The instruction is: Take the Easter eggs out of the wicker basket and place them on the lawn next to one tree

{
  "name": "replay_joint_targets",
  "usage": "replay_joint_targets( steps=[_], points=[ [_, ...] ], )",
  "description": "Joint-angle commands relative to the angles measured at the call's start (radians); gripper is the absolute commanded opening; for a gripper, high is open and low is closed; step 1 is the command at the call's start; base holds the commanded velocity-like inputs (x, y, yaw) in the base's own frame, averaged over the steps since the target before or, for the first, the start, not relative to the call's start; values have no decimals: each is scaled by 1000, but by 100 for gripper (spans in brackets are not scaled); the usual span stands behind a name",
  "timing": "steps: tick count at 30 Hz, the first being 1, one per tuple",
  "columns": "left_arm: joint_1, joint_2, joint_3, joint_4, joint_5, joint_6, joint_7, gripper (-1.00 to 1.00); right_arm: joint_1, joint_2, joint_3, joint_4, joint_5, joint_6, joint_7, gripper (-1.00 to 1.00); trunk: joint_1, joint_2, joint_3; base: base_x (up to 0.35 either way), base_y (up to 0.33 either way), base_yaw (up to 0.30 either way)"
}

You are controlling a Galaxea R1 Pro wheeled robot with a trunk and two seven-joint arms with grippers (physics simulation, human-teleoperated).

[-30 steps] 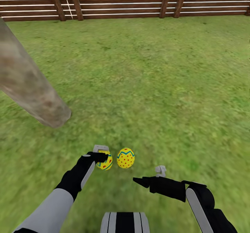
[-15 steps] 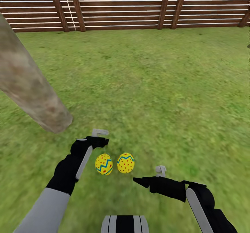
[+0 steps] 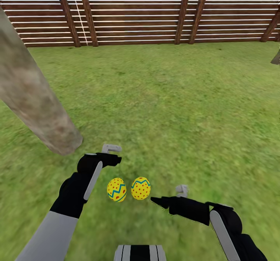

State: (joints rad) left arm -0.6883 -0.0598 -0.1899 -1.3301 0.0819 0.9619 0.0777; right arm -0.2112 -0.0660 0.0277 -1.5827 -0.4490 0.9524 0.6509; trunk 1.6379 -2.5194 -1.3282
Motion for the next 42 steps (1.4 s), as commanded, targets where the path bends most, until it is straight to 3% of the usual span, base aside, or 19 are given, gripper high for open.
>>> replay_joint_targets(
  steps=[1,4,18,27,35,42],
  points=[
    [0,0,-1,1,7,5,8,100,-1,0,-12,0,0,3,3,100,-1,0,3,0,0,0],
    [0,0,-1,3,7,6,9,100,-1,3,-34,-1,2,4,2,100,-2,1,15,0,0,0],
    [0,0,-3,4,7,6,9,100,-1,1,-40,-1,-7,0,9,100,-8,4,69,0,0,0],
    [0,0,-4,5,8,6,9,100,-1,7,-68,-2,-6,1,9,100,-8,4,73,0,0,24],
    [0,-1,-7,7,7,8,8,100,-1,9,-70,-2,-1,3,6,100,-12,6,113,0,0,193],
    [-1,-2,-4,31,6,79,9,100,-1,11,-78,-2,1,8,4,100,-15,7,143,0,0,270]
  ],
)
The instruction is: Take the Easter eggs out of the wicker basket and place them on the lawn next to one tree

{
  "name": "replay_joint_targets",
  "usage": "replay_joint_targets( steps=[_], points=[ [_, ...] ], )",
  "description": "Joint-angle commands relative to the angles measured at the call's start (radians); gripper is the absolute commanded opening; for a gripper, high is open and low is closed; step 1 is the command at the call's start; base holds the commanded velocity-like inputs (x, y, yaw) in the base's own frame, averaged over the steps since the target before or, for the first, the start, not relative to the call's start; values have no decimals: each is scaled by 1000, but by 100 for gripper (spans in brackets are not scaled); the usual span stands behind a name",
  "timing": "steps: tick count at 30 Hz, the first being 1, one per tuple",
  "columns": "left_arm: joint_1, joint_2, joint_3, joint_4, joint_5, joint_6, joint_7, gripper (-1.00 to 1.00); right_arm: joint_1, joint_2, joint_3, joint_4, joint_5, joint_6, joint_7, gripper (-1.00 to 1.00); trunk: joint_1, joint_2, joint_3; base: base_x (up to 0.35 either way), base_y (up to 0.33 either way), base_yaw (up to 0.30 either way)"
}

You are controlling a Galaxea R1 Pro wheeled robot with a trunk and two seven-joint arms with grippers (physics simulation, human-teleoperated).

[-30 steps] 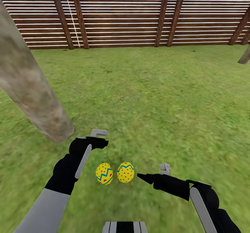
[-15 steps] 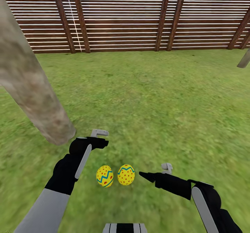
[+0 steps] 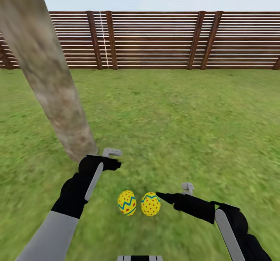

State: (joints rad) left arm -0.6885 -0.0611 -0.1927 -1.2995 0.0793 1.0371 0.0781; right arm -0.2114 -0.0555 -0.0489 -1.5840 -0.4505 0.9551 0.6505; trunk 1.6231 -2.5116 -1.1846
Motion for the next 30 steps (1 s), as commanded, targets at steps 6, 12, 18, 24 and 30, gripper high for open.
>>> replay_joint_targets(
  steps=[6,12,18,24,30],
  points=[
    [-2,0,2,83,6,10,8,100,0,0,-1,-1,4,8,3,100,-3,1,23,0,0,289],
    [-14,0,5,237,7,10,8,100,0,0,3,1,6,11,2,100,-6,3,46,0,0,292],
    [-34,0,9,378,8,10,8,100,-1,0,5,1,6,11,1,100,-8,4,69,0,0,293],
    [-60,0,45,471,8,10,8,100,-2,0,6,2,6,11,-2,100,-11,5,93,0,0,293],
    [-65,0,56,498,8,10,9,100,-2,-1,5,3,4,11,-4,100,-14,7,116,0,0,292]
  ],
)
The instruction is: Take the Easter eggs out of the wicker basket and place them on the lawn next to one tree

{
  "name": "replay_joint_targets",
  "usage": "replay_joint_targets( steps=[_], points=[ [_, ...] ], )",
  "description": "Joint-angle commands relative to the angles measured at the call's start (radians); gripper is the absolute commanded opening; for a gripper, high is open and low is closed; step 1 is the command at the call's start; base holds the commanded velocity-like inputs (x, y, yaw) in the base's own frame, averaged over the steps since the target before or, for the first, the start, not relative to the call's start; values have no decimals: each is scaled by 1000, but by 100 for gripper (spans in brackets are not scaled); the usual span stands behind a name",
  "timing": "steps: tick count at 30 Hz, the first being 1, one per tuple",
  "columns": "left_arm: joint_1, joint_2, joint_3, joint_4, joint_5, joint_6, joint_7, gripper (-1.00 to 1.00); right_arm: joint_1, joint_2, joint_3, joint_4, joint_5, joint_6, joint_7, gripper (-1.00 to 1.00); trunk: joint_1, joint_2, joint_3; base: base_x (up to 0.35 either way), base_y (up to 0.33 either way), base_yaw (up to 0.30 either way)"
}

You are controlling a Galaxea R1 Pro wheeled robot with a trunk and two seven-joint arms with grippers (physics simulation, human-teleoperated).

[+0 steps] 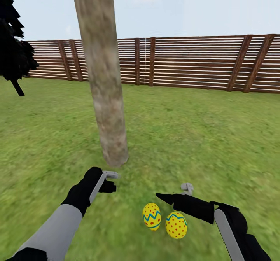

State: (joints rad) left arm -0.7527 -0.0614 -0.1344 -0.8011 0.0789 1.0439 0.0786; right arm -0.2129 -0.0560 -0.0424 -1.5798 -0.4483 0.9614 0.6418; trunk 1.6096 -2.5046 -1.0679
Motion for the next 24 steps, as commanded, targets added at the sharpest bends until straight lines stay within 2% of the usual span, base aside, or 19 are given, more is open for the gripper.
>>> replay_joint_targets(
  steps=[1,8,13,24],
  points=[
    [-1,0,-1,2,8,3,8,100,0,0,-2,-1,2,5,5,100,-1,0,3,0,0,292],
    [-2,1,1,9,7,3,9,100,0,1,-1,0,3,5,1,100,-4,2,30,0,0,291],
    [-2,3,1,9,7,3,9,100,0,1,4,0,2,6,-43,100,-6,3,49,0,0,290],
    [-2,4,2,6,8,3,10,100,0,2,8,0,1,7,-79,100,-6,3,49,-26,8,290]
  ],
)
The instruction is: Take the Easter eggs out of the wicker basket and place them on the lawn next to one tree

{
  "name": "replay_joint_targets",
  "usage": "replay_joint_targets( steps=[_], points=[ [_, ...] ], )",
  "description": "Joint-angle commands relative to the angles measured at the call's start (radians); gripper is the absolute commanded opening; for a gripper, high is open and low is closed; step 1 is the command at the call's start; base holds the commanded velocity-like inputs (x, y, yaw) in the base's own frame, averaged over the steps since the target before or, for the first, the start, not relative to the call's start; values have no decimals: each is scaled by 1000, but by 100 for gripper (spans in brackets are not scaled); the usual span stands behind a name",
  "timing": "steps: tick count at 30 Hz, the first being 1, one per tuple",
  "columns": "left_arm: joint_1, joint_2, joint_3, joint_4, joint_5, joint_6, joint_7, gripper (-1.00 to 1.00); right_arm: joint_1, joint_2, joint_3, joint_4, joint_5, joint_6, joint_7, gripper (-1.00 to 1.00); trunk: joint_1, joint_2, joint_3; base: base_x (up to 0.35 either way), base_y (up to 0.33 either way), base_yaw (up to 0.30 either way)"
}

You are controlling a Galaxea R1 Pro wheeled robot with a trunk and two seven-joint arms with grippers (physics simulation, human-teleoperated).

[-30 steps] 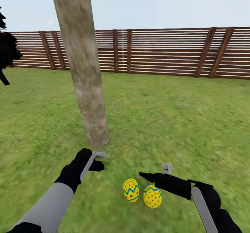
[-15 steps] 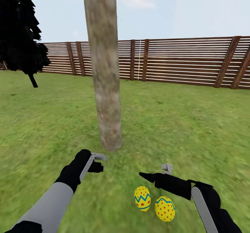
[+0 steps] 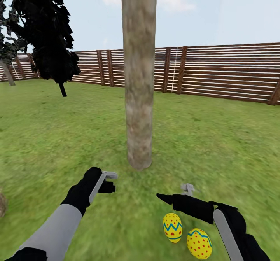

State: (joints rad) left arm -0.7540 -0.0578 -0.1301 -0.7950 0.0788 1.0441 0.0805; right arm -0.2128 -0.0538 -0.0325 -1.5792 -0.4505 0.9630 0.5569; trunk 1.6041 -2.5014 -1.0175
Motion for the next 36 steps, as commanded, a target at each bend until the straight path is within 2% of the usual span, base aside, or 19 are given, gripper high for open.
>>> replay_joint_targets(
  steps=[1,17,21,24,27,36],
  points=[
    [-1,0,-2,0,8,3,8,100,0,0,-2,-1,4,5,6,100,0,0,-1,-172,74,290],
    [-1,-1,-2,0,9,3,8,100,0,0,0,-1,4,5,3,100,0,0,-1,-262,140,289],
    [-1,-1,-2,0,9,3,8,100,0,0,23,-1,4,4,3,100,0,0,-3,-271,186,276],
    [-1,-1,-2,0,9,3,8,100,0,0,62,-1,5,4,-14,100,0,0,-5,-269,196,258],
    [-1,-1,-2,0,9,3,8,100,0,1,103,-2,4,3,-73,100,0,0,-8,-268,200,245],
    [-1,-1,-3,1,9,3,8,100,0,1,129,-2,3,2,-118,100,0,0,-17,-230,200,231]
  ],
)
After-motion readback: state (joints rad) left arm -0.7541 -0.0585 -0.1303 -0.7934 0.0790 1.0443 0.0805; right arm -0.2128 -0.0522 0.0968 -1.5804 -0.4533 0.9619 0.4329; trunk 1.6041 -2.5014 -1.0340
